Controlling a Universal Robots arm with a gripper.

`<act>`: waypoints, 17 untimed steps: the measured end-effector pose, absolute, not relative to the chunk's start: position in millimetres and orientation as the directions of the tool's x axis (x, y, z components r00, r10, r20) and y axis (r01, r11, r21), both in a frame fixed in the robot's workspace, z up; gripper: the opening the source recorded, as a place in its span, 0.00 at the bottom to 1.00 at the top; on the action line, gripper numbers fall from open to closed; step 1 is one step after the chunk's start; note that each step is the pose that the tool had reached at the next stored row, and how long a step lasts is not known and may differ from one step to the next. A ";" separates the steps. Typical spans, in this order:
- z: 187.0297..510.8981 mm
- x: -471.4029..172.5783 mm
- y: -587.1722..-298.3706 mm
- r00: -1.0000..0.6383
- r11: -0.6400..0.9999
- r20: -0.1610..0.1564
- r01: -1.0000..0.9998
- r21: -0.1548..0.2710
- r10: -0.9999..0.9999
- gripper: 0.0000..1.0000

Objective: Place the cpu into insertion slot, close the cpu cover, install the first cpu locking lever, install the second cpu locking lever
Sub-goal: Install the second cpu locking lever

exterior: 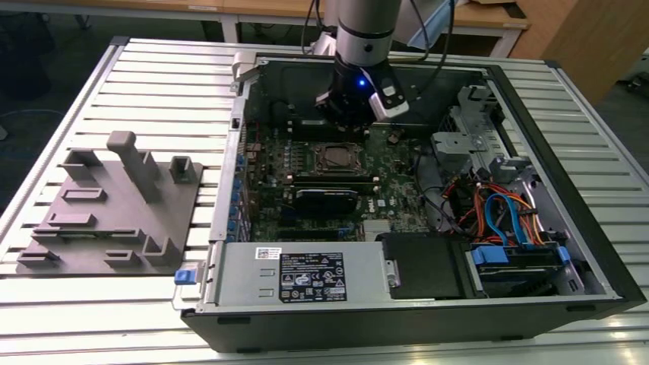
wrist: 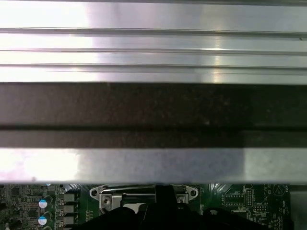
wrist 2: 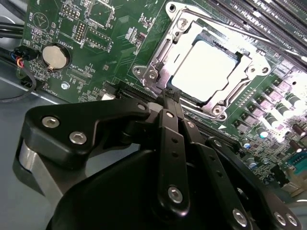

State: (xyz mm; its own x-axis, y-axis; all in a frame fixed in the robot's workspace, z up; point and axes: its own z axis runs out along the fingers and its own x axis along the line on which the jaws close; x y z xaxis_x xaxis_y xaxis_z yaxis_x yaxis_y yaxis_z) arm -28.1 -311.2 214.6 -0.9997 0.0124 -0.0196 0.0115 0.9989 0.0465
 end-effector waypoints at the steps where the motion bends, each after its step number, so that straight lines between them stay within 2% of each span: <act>1: 214.6 -28.1 -311.7 -1.000 0.999 -0.020 0.012 0.047 0.012 0.10; 17: 214.6 -28.1 -316.9 -1.000 0.999 -0.020 0.012 0.046 0.012 0.10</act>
State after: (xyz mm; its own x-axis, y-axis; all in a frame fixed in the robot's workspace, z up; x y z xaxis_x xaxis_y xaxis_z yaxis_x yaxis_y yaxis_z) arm -28.1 -316.9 214.6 -0.9997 0.0125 -0.0196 0.0115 0.9989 0.0463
